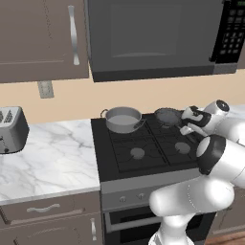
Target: Move the pot and pan from the stove into the sink.
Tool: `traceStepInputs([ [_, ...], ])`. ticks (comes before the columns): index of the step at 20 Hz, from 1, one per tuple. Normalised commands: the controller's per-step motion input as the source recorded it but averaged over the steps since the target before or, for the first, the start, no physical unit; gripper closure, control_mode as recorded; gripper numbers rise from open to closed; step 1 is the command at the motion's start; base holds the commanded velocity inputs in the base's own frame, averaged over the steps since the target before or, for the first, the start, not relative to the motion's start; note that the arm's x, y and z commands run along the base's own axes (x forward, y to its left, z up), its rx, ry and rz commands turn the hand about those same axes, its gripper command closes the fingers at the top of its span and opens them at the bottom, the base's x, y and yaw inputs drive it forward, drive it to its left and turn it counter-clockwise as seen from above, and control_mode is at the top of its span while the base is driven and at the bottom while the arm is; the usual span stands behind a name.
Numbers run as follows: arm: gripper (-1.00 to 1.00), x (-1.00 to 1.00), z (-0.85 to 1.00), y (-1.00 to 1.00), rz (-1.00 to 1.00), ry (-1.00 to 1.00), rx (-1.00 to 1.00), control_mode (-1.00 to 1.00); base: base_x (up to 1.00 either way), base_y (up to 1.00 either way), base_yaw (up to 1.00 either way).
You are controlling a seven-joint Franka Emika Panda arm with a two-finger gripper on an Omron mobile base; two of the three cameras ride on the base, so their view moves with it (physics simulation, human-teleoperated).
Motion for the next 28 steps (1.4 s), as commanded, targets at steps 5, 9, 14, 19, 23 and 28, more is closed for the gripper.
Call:
traceStepInputs([
  [5,-1.0,0.03,-0.07,0.0,0.0,0.0,-0.01,-1.0,0.0,0.0,0.0],
  [9,-1.0,0.11,-0.3,-0.01,0.0,0.0,-0.06,-1.0,0.0,0.0,0.0],
  [14,-1.0,0.13,-0.34,-0.06,0.0,0.0,-0.03,-1.0,0.0,0.0,0.0],
  [19,-1.0,0.16,-0.36,-0.2,0.01,-0.03,0.0,-1.0,0.0,0.0,0.0],
  [23,-1.0,0.22,-0.27,-0.26,0.0,-0.03,0.02,-1.0,0.0,0.0,0.0],
  [28,-1.0,0.28,-0.12,-0.16,-0.01,0.0,0.0,-1.0,0.0,0.0,0.0],
])
